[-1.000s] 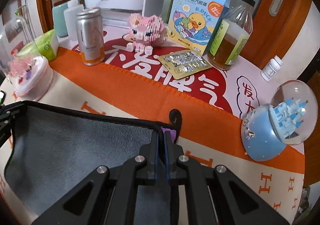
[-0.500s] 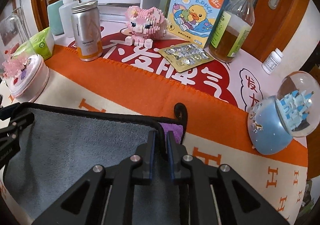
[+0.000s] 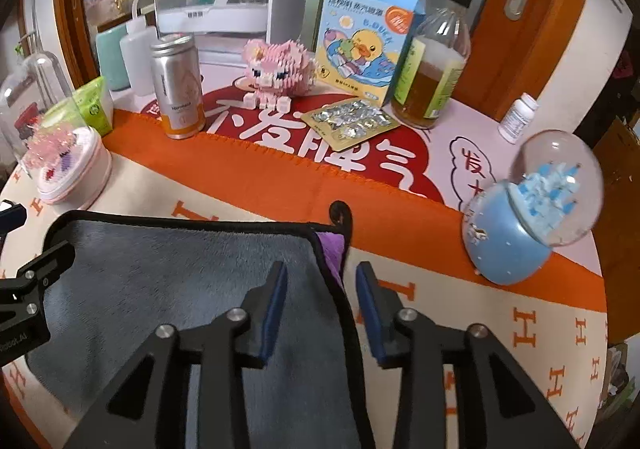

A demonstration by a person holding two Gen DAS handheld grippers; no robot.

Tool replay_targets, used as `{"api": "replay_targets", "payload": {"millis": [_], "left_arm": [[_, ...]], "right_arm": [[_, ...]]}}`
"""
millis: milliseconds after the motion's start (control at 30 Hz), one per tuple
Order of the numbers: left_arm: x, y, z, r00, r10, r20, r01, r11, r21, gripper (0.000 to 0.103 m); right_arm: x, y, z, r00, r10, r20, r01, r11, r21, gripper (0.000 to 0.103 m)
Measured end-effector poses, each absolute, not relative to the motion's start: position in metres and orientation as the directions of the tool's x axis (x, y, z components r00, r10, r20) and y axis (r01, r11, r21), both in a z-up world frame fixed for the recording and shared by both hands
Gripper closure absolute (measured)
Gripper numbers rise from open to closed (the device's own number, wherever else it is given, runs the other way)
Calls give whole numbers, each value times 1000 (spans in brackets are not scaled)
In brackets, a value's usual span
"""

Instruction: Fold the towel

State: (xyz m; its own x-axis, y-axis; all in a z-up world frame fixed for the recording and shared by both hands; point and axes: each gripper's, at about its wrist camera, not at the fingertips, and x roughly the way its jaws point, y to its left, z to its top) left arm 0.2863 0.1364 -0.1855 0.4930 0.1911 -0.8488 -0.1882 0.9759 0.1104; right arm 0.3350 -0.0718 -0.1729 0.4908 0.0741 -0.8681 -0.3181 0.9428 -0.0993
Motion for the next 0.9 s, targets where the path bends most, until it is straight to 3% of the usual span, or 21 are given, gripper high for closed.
{"api": "replay_targets", "payload": {"millis": [267,467,900], "left_arm": [[252,119,-154,521,177,-835,-202,976,81,15],[219,103,-120,568,181,-803,-202,976,78,1],[123,61,-51,635,111,-765,-157,988,13,1]], "right_arm": [[303,-96,-135,517,86,-852,-279,958,-72,54],[270,-112,-108,540,67,-839,-243,967,-79,47],[166,-164,-40,573,87,-815,-189,982,-28,39]]}}
